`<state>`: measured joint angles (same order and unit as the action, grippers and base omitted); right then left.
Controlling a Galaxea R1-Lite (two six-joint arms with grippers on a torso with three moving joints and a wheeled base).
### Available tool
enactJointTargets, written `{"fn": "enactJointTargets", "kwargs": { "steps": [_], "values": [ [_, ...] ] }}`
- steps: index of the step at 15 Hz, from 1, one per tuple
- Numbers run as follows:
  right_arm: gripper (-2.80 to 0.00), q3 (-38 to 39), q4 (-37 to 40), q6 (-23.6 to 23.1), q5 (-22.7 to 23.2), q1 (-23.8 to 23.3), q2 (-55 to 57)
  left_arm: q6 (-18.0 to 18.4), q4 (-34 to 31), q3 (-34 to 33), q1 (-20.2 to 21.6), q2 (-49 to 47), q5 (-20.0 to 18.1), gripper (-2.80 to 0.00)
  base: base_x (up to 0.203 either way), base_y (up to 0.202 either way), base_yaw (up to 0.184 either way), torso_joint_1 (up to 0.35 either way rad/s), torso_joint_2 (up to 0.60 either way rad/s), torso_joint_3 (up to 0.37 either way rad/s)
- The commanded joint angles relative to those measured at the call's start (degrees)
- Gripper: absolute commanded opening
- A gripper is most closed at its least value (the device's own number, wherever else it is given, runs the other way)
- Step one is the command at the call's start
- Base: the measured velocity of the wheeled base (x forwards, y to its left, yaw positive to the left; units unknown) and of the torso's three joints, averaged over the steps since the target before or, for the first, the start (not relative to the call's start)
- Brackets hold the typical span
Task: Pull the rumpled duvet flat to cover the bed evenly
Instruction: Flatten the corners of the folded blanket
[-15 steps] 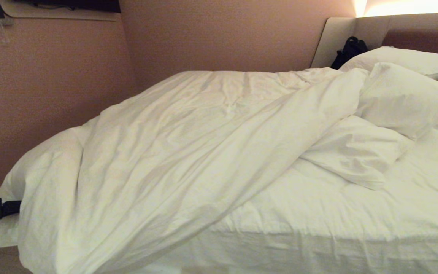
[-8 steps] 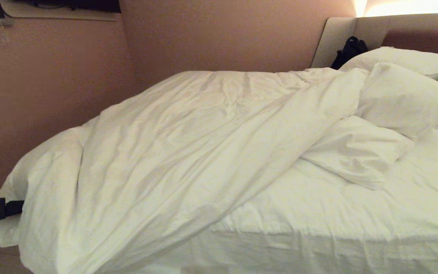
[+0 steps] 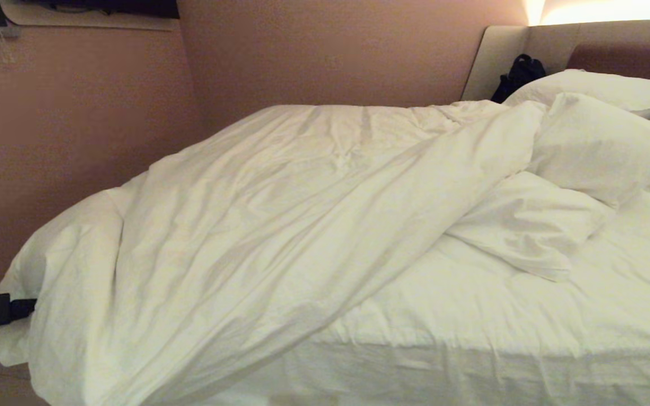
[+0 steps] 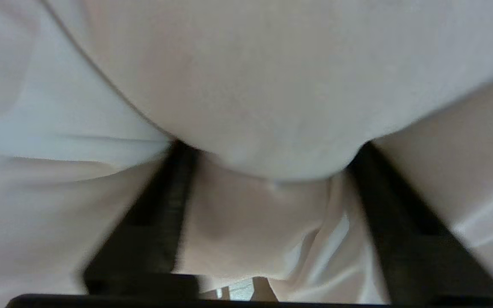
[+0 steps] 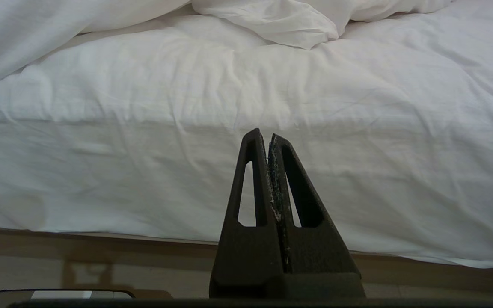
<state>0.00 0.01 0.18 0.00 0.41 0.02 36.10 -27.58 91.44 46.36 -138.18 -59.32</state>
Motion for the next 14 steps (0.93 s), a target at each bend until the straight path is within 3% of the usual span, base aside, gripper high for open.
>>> {"fn": "enactJointTargets", "kwargs": {
  "steps": [1, 8, 14],
  "values": [
    [-2.80, 0.0, 0.0, 0.0, 0.0, 0.0, 0.0, 0.4, -0.1, -0.3, 0.0, 0.1, -0.4, -2.80, 0.000, 0.000, 0.000, 0.000, 0.00, 0.000],
    [-2.80, 0.0, 0.0, 0.0, 0.0, 0.0, 0.0, 0.5, -0.2, 0.1, 0.4, 0.6, -0.7, -2.80, 0.000, 0.000, 0.000, 0.000, 0.00, 0.000],
    [-2.80, 0.0, 0.0, 0.0, 0.0, 0.0, 0.0, 1.1, -0.3, 2.8, 5.4, 3.3, 4.0, -2.80, 0.000, 0.000, 0.000, 0.000, 0.00, 0.000]
  ]
}}
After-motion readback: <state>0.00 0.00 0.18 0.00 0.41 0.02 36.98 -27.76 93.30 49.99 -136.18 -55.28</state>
